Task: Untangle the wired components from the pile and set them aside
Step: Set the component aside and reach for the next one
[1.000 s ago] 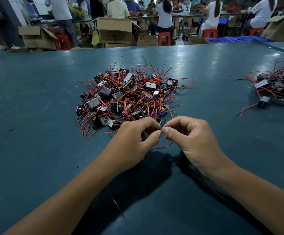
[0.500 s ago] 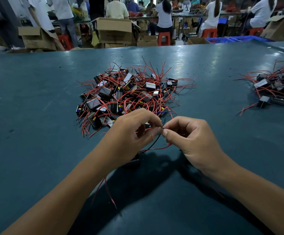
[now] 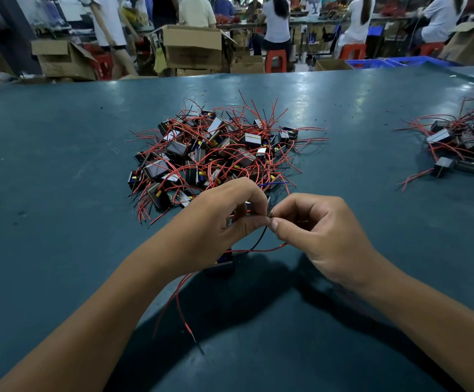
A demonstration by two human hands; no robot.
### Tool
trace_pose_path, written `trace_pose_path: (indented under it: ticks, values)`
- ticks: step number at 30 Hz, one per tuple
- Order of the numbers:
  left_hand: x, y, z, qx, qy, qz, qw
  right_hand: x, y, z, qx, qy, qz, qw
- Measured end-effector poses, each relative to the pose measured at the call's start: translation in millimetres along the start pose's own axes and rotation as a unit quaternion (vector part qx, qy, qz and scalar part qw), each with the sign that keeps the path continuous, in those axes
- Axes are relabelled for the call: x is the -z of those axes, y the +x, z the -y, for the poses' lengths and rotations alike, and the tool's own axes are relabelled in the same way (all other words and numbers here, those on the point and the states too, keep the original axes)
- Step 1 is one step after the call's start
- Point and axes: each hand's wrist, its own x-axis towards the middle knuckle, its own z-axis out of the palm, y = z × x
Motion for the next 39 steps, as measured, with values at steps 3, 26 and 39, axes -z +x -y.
trace_pose_path:
  ticks: [3, 26, 39]
  values:
    - [0.5, -0.4, -2.5, 0.006, -0.003, 0.009, 1.0, 0.1, -0.3, -0.1, -0.001, -0.002, 0.006, 1.0]
    - [-5.0, -1.4, -13.9, 0.033, 0.12, -0.018, 0.992, 0.1, -3.8, 10.2, 0.068, -0.141, -0.02, 0.987]
    - [2.5, -1.6, -22.7, 0.153, -0.064, 0.026, 0.986, -0.1, -6.1, 10.4, 0.138, -0.261, -0.042, 0.954]
